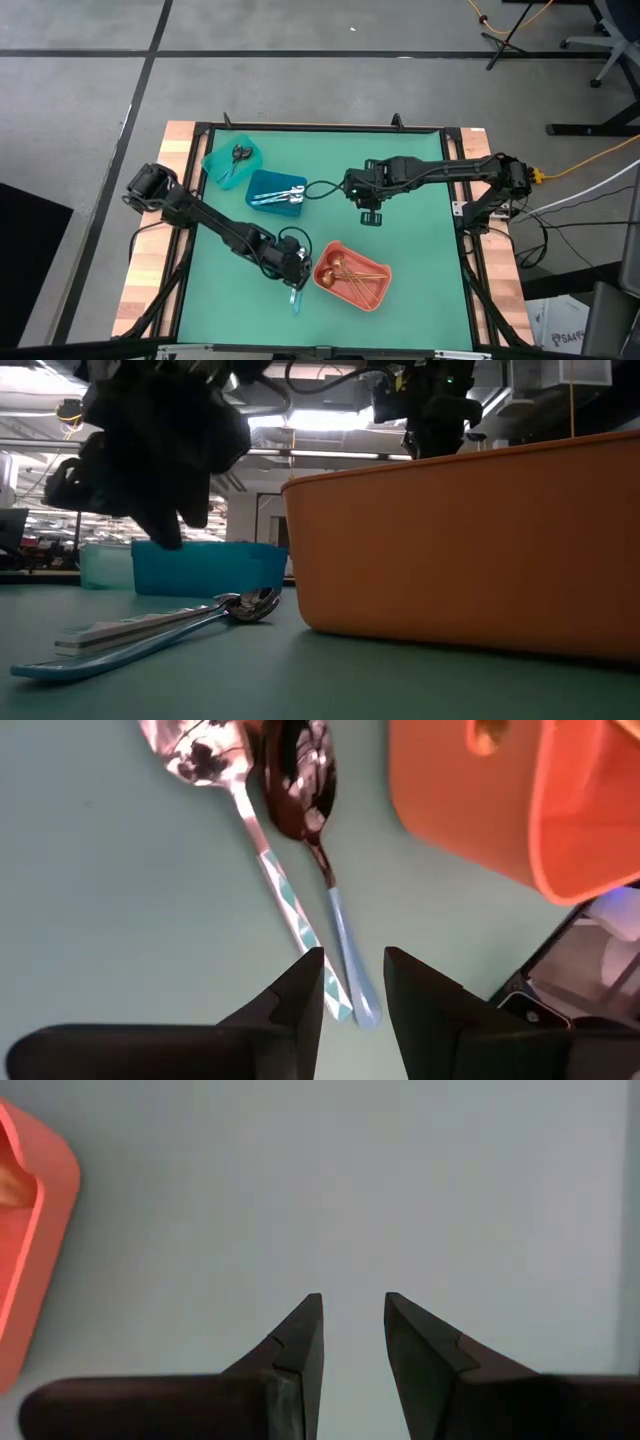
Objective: Sort silverware by color (type)
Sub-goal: Put the patterned blue spoon into the blue bin
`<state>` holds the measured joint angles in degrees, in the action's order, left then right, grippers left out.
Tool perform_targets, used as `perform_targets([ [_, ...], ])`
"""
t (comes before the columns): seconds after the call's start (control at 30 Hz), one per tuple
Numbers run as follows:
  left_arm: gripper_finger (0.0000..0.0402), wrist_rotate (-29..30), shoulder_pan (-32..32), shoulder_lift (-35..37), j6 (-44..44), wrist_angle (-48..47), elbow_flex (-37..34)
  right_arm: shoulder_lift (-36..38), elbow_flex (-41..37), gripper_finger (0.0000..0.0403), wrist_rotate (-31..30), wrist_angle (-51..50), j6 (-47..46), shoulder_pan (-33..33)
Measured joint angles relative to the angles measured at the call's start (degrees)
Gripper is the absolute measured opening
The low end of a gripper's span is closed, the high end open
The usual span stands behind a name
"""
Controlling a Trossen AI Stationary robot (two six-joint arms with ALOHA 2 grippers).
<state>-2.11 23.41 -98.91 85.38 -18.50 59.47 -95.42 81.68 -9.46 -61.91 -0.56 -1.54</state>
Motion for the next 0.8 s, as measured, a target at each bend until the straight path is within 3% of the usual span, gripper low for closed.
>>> perform_targets([
  [0.3,0.0101,-0.9,-0.6,-3.3,5.9,0.1,0.0,0.0,0.0,0.0097,0.0,0.9,-0.1,0.0],
  [0.8,0.0101,0.5,-3.3,-4.0,6.0,-0.1,0.0,0.0,0.0,0.0097,0.0,2.4,2.6,0.0],
])
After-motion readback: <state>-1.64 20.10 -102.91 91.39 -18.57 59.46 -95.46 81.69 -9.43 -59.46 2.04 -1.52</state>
